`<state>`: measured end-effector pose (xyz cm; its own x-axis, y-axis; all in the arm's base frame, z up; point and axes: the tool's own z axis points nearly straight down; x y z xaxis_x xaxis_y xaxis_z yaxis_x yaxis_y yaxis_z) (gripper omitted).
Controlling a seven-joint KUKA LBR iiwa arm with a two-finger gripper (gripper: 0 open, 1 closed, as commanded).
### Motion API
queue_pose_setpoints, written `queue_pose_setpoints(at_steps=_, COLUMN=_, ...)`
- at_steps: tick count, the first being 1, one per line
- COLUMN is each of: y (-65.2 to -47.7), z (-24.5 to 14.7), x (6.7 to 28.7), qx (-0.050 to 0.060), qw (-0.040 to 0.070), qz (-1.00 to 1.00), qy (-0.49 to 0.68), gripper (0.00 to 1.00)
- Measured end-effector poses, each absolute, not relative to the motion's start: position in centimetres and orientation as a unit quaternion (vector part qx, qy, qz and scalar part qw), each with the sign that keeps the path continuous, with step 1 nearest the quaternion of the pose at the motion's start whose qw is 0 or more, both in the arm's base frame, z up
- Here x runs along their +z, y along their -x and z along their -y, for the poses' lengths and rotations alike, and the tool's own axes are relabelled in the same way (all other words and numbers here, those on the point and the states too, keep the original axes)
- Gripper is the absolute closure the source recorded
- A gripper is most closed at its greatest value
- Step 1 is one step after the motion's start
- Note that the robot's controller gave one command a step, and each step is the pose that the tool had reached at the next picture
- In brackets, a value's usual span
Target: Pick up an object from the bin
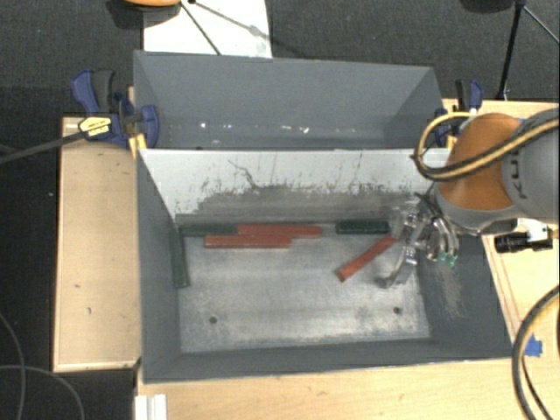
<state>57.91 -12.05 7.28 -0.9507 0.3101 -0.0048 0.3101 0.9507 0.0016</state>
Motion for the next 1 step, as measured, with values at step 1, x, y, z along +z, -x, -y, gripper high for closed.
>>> queue_pose_setpoints(at_steps=1, y=-57.09, z=6.81, x=7.21, qx=0.001, qw=0.002, qz=-0.974, qy=-0.228, gripper=1.00)
